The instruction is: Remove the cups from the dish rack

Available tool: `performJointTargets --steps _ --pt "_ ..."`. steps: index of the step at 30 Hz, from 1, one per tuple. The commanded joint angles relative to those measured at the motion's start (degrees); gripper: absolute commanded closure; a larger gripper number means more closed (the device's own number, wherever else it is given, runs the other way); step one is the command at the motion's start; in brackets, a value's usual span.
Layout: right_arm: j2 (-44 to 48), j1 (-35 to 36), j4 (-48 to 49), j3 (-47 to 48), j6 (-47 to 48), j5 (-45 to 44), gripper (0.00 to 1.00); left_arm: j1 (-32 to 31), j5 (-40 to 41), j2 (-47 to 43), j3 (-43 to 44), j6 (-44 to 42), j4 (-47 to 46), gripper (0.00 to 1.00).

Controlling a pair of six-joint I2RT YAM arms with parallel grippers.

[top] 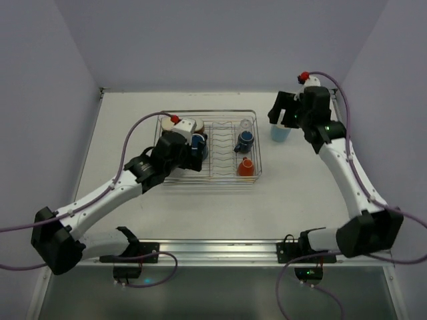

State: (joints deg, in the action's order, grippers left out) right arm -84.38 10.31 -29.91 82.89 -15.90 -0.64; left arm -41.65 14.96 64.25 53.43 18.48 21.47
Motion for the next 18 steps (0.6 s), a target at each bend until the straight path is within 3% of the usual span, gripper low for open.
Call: performJointTargets --steps 1,7,18 --pt "13.51 2.96 12.66 -14.83 -5.79 10.19 0.18 1.83 3.84 7.98 5.71 0.86 -4.07 0.02" --pt "27.05 8.50 18.92 -31.20 -7.22 11.54 0.02 4.47 7.01 17.48 10.73 0.15 -6.27 0.00" --pt "32.70 9.56 21.65 -37.72 -7.48 16.29 0.01 6.05 5.34 29.00 16.61 -0.37 -8.38 0.00"
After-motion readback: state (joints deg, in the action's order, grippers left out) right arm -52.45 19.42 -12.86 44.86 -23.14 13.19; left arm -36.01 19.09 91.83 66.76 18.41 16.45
